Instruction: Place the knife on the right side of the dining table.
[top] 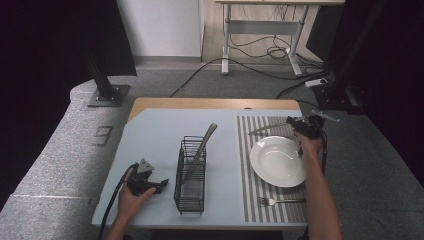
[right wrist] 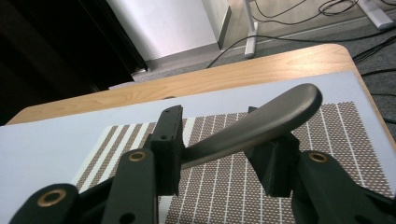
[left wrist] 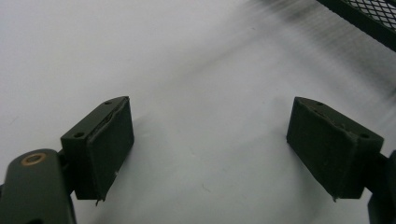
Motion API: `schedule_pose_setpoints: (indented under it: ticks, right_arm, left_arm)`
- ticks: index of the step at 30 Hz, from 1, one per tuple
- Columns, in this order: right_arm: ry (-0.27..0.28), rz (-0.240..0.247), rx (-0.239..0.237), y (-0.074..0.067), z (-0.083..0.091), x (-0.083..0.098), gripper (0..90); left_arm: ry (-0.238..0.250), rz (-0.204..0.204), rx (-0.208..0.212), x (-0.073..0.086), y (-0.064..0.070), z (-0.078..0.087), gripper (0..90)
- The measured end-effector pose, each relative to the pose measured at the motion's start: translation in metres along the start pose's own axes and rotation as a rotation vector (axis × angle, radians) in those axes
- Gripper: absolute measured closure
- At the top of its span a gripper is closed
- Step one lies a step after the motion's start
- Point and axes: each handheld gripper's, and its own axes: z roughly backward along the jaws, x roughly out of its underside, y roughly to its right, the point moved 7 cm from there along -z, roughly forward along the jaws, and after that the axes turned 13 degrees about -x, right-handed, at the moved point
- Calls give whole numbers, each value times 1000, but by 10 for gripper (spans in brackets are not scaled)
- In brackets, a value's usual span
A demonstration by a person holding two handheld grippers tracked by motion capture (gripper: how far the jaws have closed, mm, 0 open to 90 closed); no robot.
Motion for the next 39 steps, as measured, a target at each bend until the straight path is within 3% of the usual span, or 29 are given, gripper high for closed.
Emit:
schedule_pose_setpoints:
  ticks: [16, 39]
  right_arm:
    - [-38, 16, -30, 3, 4, 0, 542]
    - [-59, 34, 1, 10, 10, -3, 502]
  left_arm:
    - [0, 0, 0, 0, 0, 0, 142]
    - [0, -1, 0, 0, 0, 0, 142]
